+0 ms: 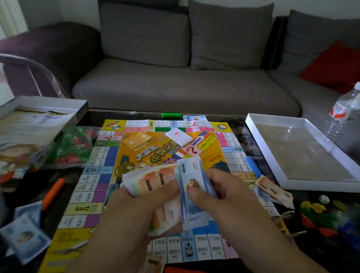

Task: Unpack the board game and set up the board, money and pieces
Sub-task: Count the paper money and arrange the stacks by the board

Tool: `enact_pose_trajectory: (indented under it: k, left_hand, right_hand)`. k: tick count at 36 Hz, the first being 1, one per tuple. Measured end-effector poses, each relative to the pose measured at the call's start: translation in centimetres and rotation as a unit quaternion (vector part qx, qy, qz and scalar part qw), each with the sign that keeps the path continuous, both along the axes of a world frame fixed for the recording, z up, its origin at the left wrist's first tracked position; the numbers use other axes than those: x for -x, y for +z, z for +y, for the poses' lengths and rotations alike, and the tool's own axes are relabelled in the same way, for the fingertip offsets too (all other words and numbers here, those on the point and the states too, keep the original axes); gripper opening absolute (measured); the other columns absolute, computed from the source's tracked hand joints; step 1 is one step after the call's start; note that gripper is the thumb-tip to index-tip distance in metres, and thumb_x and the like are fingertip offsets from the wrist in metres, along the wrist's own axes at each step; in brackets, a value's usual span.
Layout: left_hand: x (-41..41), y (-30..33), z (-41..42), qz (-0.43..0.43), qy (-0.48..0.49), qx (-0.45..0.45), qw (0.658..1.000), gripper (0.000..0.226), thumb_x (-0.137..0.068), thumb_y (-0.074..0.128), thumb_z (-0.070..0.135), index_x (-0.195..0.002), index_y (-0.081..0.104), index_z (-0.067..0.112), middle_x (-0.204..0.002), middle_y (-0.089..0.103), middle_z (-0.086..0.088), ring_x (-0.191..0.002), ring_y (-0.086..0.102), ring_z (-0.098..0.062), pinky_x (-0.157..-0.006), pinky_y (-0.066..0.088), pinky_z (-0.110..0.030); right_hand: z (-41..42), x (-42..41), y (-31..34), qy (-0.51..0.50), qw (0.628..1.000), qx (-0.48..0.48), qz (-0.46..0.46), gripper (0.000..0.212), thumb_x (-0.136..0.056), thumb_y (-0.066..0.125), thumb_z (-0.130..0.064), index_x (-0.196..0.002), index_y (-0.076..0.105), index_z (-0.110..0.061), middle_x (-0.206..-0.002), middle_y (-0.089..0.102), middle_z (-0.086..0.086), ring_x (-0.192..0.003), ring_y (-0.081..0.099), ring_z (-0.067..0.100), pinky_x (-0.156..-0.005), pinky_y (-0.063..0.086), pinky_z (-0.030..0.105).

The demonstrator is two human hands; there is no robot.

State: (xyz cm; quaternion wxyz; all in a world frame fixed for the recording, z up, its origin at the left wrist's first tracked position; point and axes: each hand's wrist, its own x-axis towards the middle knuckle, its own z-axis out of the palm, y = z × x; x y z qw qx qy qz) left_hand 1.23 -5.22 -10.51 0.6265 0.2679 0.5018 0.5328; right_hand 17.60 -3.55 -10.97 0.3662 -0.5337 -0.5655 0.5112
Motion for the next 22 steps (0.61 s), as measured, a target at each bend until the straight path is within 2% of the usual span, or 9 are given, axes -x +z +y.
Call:
enact_pose_trajectory:
  k: [5, 9, 12, 13, 15, 19, 22]
  left_hand:
    - [0.4, 0.0, 0.1, -0.012, -0.008, -0.002, 1.000, 0.027, -0.081, 0.080, 0.012, -0.108, 0.078, 0.012, -0.100, 0.080, -0.016, -0.086, 0.079, -0.036, -0.067, 0.064, -0.057]
    - [0.5, -0.3, 0.2, 0.000, -0.011, -0.001, 1.000, 0.024, -0.078, 0.084, 0.015, -0.102, 0.081, 0.014, -0.101, 0.080, -0.016, -0.091, 0.078, -0.037, -0.082, 0.061, -0.062]
    - [0.3, -0.4, 0.3, 0.004, 0.001, 0.007, 1.000, 0.017, -0.076, 0.085, 0.015, -0.093, 0.082, 0.017, -0.097, 0.080, -0.014, -0.085, 0.079, -0.036, -0.074, 0.064, -0.055]
    - [0.2, -0.4, 0.3, 0.005, -0.001, 0.007, 1.000, 0.016, -0.076, 0.086, 0.015, -0.091, 0.082, 0.018, -0.096, 0.080, -0.014, -0.086, 0.079, -0.036, -0.076, 0.063, -0.057]
    - [0.0, -0.3, 0.4, 0.007, -0.015, 0.010, 1.000, 0.019, -0.077, 0.086, 0.017, -0.096, 0.082, 0.017, -0.098, 0.080, -0.015, -0.088, 0.079, -0.037, -0.082, 0.061, -0.063]
    - [0.1, -0.3, 0.8, -0.013, -0.039, 0.015, 0.999, 0.034, -0.076, 0.083, 0.019, -0.107, 0.077, 0.008, -0.098, 0.080, -0.018, -0.088, 0.079, -0.035, -0.078, 0.063, -0.056]
    - [0.8, -0.1, 1.7, -0.022, -0.048, 0.026, 0.998, 0.027, -0.085, 0.078, 0.016, -0.111, 0.074, 0.008, -0.099, 0.080, -0.016, -0.089, 0.079, -0.033, -0.076, 0.064, -0.057]
  right_hand:
    - [0.1, 0.4, -0.2, -0.024, 1.000, 0.008, 0.002, 0.017, -0.104, 0.065, -0.026, -0.109, 0.076, -0.037, -0.101, 0.079, -0.001, -0.092, 0.077, 0.021, -0.089, 0.062, 0.053]
    - [0.0, 0.6, -0.3, -0.012, 1.000, 0.018, 0.001, 0.020, -0.103, 0.065, -0.026, -0.106, 0.080, -0.040, -0.102, 0.080, 0.000, -0.096, 0.077, 0.023, -0.094, 0.060, 0.055]
    - [0.1, 0.6, -0.4, -0.012, 0.999, 0.035, 0.013, 0.020, -0.102, 0.066, -0.025, -0.108, 0.080, -0.038, -0.105, 0.080, -0.001, -0.100, 0.077, 0.024, -0.097, 0.059, 0.053]
    - [0.2, 0.6, -0.3, -0.014, 0.999, 0.042, 0.016, 0.020, -0.102, 0.067, -0.024, -0.109, 0.081, -0.037, -0.106, 0.080, 0.000, -0.100, 0.077, 0.024, -0.097, 0.059, 0.052]
    - [0.4, 0.6, -0.1, -0.015, 0.999, 0.051, 0.012, 0.021, -0.102, 0.066, -0.022, -0.106, 0.082, -0.035, -0.104, 0.081, 0.000, -0.099, 0.077, 0.024, -0.097, 0.059, 0.052]
    - [1.4, 0.0, 0.6, -0.035, 0.998, 0.027, -0.039, 0.022, -0.104, 0.064, -0.025, -0.094, 0.082, -0.033, -0.095, 0.081, -0.001, -0.090, 0.078, 0.020, -0.090, 0.061, 0.051]
    - [3.7, -1.0, 2.1, -0.057, 0.995, 0.002, -0.077, 0.017, -0.104, 0.063, -0.027, -0.097, 0.078, -0.026, -0.091, 0.081, -0.002, -0.082, 0.079, 0.016, -0.081, 0.063, 0.044]
